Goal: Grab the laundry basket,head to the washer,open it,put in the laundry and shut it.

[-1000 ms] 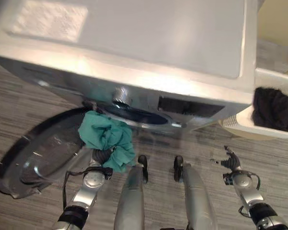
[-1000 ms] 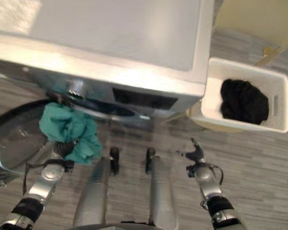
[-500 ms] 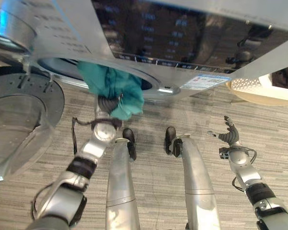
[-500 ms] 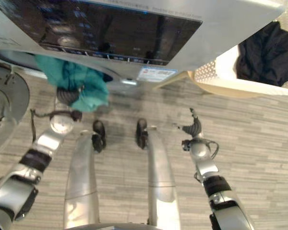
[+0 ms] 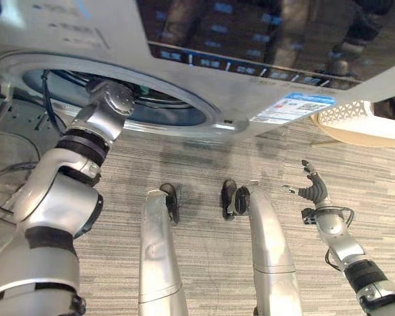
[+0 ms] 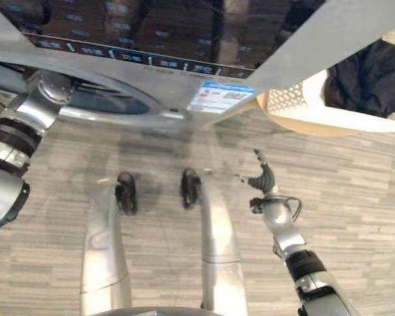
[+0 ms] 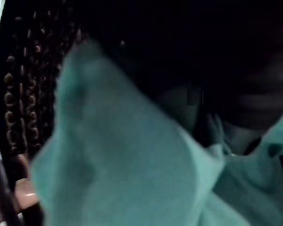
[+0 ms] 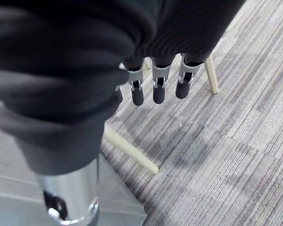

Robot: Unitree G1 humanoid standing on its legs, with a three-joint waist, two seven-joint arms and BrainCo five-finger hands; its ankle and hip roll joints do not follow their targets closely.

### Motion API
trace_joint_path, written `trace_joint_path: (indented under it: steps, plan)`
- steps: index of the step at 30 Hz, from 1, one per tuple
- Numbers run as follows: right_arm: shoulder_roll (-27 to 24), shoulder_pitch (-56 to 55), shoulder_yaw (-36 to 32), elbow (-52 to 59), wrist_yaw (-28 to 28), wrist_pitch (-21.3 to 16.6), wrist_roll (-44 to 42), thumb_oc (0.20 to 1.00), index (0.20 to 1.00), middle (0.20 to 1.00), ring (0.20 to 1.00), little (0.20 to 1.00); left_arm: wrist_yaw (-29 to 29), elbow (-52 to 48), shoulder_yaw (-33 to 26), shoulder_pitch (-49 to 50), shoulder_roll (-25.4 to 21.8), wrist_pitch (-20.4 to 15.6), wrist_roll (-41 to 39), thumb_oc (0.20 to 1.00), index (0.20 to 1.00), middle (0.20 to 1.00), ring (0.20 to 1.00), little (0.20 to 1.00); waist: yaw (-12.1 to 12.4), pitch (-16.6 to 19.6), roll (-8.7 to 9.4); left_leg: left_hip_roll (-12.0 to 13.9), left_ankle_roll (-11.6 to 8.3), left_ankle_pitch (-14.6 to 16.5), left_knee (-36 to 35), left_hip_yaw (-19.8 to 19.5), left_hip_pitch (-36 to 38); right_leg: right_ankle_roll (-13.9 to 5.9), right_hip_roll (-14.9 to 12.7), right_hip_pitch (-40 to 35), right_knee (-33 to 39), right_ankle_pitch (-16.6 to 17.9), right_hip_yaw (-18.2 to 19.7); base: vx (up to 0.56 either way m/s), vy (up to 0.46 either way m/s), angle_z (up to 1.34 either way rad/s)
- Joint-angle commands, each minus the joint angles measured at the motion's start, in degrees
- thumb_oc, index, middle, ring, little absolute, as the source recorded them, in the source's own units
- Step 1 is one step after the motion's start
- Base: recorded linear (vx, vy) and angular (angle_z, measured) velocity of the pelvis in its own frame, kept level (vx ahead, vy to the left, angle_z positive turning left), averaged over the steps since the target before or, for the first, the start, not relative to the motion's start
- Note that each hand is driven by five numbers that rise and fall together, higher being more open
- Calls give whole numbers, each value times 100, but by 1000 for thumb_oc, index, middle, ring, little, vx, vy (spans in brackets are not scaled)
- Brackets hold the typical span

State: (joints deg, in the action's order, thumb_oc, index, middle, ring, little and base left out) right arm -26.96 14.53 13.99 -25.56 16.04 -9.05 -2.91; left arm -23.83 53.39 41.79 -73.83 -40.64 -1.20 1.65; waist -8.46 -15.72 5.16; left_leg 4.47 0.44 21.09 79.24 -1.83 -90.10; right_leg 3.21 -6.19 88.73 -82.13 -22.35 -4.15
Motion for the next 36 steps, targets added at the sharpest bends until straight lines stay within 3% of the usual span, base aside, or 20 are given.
trace_joint_path:
  steps: [1,8,12,16,19,20,23,24,25,30,35,36]
  plan:
    - [-267,-289,-136,392,-90,-176,-163,1000,1000,1000,1000,1000,334,310,242,-700,-40,164,991,1000,1000,1000,1000,1000,-118,104,-143,-71,360,324,147,-89,93,-77,15,-482,494,-302,195,-1,38,14]
    - [-554,-216,-22,441,-451,-119,-211,1000,1000,1000,1000,1000,1201,718,1132,-1188,57,520,2615,1000,1000,1000,1000,1000,-105,219,-160,-145,333,268,-40,-36,184,-107,21,-526,589,-252,290,-12,24,6]
    - [-624,-264,17,554,-540,-195,-234,1000,1000,1000,1000,1000,995,431,1011,-1188,79,427,2506,1000,1000,1000,1000,1000,-85,267,-145,-189,293,168,-246,-39,247,-131,17,-589,762,-179,307,-26,10,5]
    - [-476,-391,40,460,-496,-233,-173,1000,1000,1000,1000,1000,584,-130,520,-728,-20,237,1937,1000,1000,1000,1000,1000,-27,321,-164,-198,240,38,-522,-47,344,-174,-2,-718,1022,-62,268,-42,1,8]
    - [-206,-447,42,305,-396,-121,-51,1000,1000,1000,1000,1000,464,-555,-226,222,147,61,1079,1000,1000,1000,1000,1000,68,393,-178,-206,205,-81,-892,-49,632,-204,-44,-1004,1352,10,208,-54,-17,4]
    - [-25,-474,22,155,-317,-4,40,1000,1000,1000,1000,1000,345,-929,-831,1003,344,-56,452,1000,1000,1000,1000,1000,147,412,-181,-220,177,-166,-1207,-47,925,-218,-61,-1277,1611,51,166,-51,-31,0]
    - [105,-445,-31,-58,-234,117,51,1000,1000,1000,1000,1000,290,-1271,-1375,1803,571,-134,-41,1000,1000,1000,1000,1000,214,402,-192,-222,152,-253,-1531,-27,1250,-238,-80,-1575,1890,103,127,-55,-9,10]
    - [262,-439,-83,-168,-184,263,124,1000,1000,1000,1000,1000,342,-1661,-1894,2784,909,-222,-477,1000,1000,1000,1000,1000,303,373,-179,-245,113,-352,-1840,-17,1590,-241,-103,-1879,2155,146,99,-55,-2,13]
    - [255,-447,-66,-168,-182,263,125,1000,1000,1000,1000,1000,346,-1689,-1915,2823,906,-215,-474,1000,1000,1000,1000,1000,292,367,-183,-245,112,-361,-1865,-16,1627,-240,-102,-1915,2180,156,97,-56,5,7]
    - [395,-453,-320,-548,-218,451,339,1000,1000,1000,1000,1000,724,-1984,-2570,4908,1317,-290,-489,1000,1000,1000,1000,1000,482,333,-172,-339,87,-588,-2913,-1,2880,-266,-129,-2947,2946,296,14,4,17,9]
    - [416,-697,-483,-654,-344,509,410,1000,1000,1000,1000,1000,1014,-2155,-2897,5928,1368,-367,-624,1000,1000,1000,1000,1000,576,361,-184,-396,61,-775,-3661,-40,3778,-373,-134,-3829,3594,509,-158,56,-12,13]
    - [438,-868,-558,-813,-452,518,411,1000,1000,1000,1000,1000,1244,-2184,-3057,6584,1441,-410,-756,1000,1000,1000,1000,1000,617,387,-208,-437,39,-994,-4447,-58,4673,-476,-137,-4732,4344,793,-230,110,-11,11]
